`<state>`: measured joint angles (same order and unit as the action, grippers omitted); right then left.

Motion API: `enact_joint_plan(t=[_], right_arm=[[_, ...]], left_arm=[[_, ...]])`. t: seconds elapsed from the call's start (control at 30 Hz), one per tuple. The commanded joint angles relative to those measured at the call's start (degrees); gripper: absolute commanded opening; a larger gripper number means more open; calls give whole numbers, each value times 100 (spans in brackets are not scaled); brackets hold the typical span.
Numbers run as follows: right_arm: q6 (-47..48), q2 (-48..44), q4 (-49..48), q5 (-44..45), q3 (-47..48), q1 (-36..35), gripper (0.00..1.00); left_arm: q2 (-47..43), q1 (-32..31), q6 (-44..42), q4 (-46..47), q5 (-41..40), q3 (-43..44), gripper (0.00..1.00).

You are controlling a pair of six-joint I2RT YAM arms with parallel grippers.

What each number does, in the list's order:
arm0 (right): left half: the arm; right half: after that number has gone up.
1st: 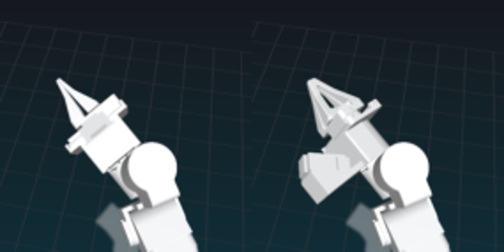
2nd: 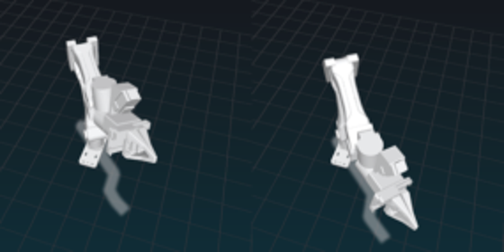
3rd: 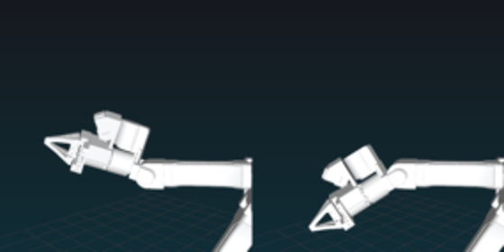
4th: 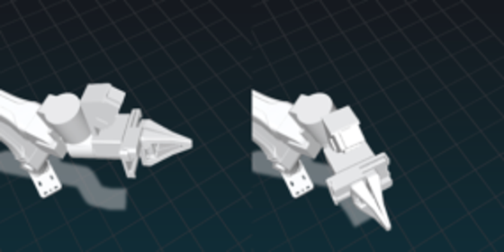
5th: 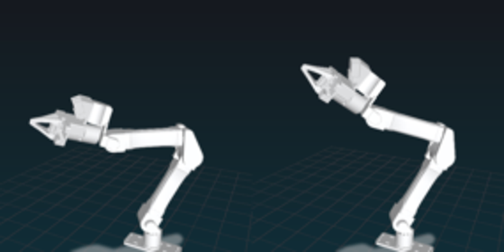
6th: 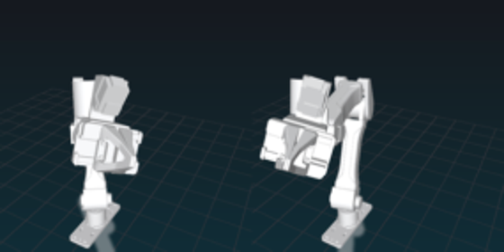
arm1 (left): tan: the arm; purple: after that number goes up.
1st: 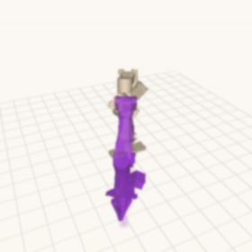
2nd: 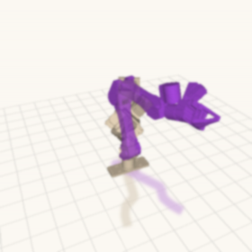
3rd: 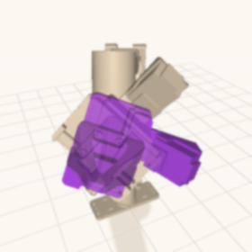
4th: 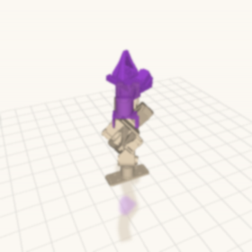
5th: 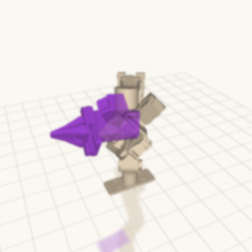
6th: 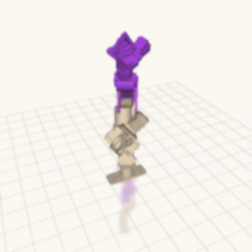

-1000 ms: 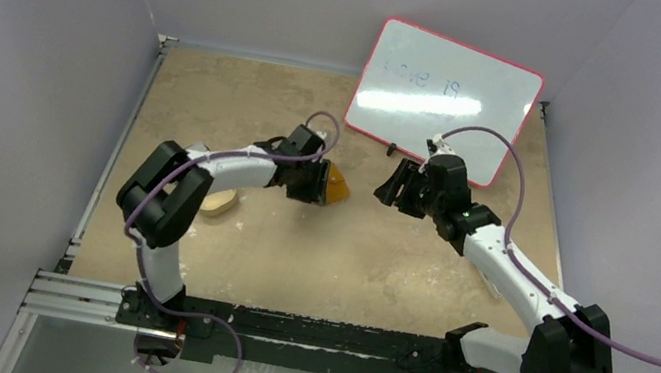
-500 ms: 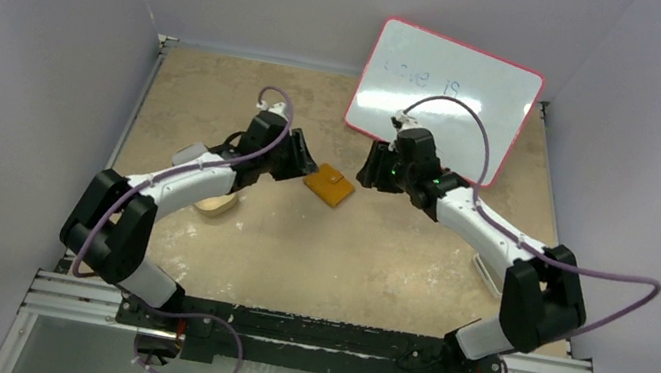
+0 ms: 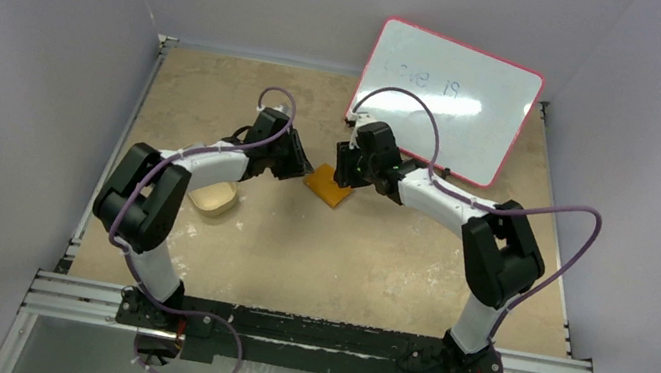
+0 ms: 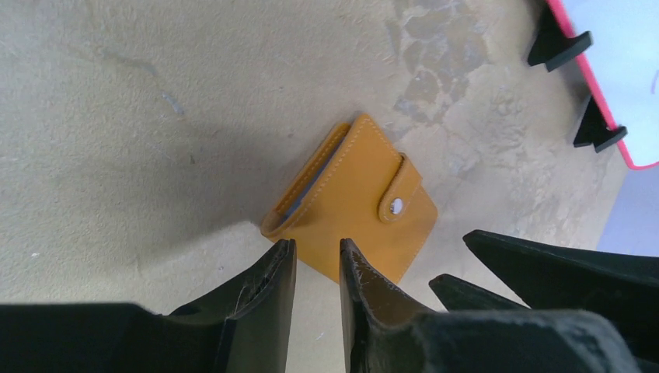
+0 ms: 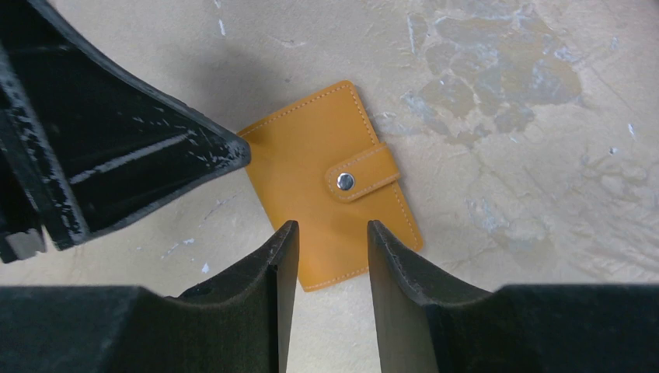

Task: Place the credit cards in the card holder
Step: Adjust the card holder at the center of the board.

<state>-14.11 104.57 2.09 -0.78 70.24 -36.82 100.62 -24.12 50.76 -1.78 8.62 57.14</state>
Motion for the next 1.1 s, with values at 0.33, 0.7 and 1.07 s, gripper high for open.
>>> enact_joint_plan(t=[0.33,0.7,1.07], right_arm=[[822,648,-480,425,442,-263,40],[475,933,66,1816,392,-501,29],[54,804,-206,1618,-73,-465,0]], left_arm=[[659,54,197,388,275,264,23],[749,115,82,235,96,337,22],[727,129,-32,-5,-50,468,22]])
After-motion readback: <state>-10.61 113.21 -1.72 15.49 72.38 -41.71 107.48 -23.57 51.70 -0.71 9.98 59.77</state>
